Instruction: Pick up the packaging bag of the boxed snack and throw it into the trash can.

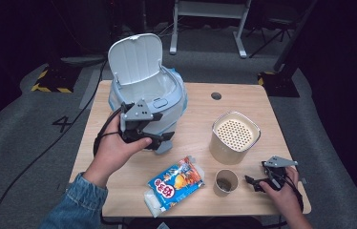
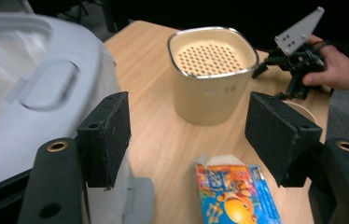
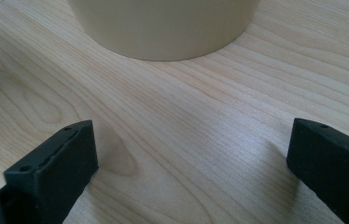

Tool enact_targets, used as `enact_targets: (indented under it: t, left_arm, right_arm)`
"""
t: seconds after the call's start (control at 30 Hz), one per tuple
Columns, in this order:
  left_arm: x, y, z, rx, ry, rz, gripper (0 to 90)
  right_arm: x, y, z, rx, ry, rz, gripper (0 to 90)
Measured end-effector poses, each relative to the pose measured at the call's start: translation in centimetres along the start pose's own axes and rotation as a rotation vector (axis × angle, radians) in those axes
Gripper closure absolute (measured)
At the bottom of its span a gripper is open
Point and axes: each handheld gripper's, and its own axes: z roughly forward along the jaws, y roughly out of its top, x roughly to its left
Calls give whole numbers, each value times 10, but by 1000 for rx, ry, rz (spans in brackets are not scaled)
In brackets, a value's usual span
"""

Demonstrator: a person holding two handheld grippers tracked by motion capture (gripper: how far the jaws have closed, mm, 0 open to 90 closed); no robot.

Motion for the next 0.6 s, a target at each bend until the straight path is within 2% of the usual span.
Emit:
enact_targets:
  t: [0.1,0.17,0.2,0.23,0.27,0.3,0.47,0.6]
  left_arm:
    - [-8,-16,8,31,-9,-3,319]
    - [-9,-19,10,37,-11,-6,319]
    - [-11,-30,16,47,-20,-16,319]
    - [-11,-30,16,47,-20,-16,319]
    - [-12,-39,22,57,-22,-28,319]
    - [-12,-39,22,57,-22,-28,320]
    - [-11,-63,34,82,-47,-67,342]
    - [-11,-79,44,119,-64,-73,356]
  right_arm:
    - [0,0,0,0,0,0,18]
    - [0,0,0,0,0,0,19]
    - [0,0,0,0,0,0,19]
    - [0,0,0,0,0,0,18]
    - [0,0,0,0,0,0,18]
    - [0,0,0,0,0,0,19]
    - [0,0,0,0,0,-1,18]
    - [0,0,0,0,0,0,19]
